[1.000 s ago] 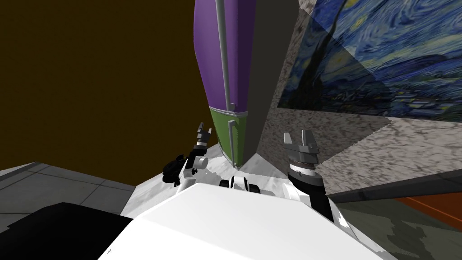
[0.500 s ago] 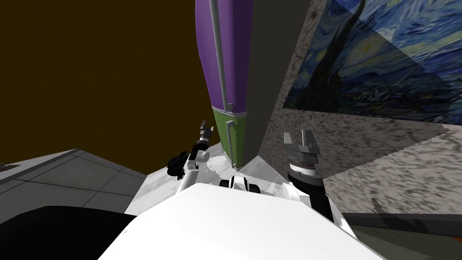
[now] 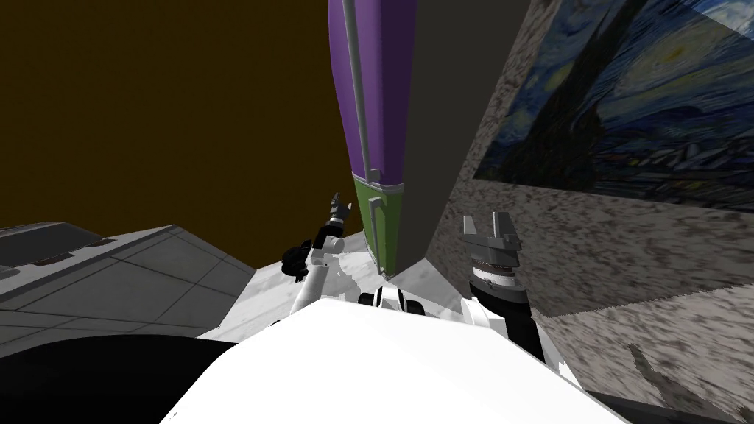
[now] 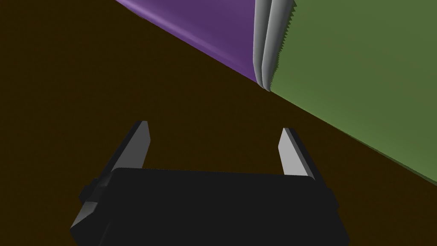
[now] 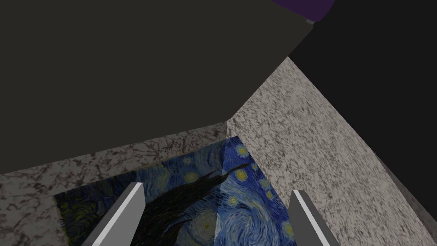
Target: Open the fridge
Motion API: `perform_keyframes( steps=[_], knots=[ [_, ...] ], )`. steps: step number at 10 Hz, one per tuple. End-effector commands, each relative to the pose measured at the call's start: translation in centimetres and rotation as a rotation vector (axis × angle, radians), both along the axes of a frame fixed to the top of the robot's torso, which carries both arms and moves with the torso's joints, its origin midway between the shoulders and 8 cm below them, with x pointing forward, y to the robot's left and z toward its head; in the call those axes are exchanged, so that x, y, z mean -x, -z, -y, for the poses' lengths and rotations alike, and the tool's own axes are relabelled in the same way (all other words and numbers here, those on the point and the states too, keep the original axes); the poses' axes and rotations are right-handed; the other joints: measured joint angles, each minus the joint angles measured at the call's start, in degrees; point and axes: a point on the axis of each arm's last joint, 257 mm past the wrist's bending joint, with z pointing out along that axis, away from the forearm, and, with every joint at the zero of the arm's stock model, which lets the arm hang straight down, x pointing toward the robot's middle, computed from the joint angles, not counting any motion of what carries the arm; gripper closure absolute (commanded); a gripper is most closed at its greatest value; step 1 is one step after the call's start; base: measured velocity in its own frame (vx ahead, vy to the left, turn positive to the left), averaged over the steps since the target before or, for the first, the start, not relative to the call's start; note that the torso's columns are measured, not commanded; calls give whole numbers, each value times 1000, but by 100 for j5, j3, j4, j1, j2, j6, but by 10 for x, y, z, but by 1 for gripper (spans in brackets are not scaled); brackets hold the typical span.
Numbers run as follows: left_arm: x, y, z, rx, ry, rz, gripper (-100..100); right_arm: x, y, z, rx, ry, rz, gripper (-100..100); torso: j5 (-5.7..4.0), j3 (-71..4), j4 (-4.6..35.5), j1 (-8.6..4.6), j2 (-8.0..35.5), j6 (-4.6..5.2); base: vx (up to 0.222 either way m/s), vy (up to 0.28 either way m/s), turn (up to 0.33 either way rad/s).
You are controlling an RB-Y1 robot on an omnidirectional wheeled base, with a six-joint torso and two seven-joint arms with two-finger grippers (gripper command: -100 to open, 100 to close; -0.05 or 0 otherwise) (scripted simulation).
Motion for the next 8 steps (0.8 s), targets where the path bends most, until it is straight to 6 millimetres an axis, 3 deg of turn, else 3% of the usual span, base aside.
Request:
perform_keyframes(
  steps=[1, 6, 8],
  knots=[
    [-23, 2, 3, 47, 32, -45, -100, 0, 0, 0, 0, 0, 0, 0, 2, 2, 1, 13, 5, 8, 23, -140, 187],
    [-53, -10, 10, 102, 79, -80, -100, 0, 0, 0, 0, 0, 0, 0, 6, 3, 2, 19, 6, 2, 18, -116, 166],
    [-77, -4, 12, 160, 112, -144, -100, 0, 0, 0, 0, 0, 0, 0, 3, 0, 0, 8, 1, 1, 16, -191, 330]
  ],
)
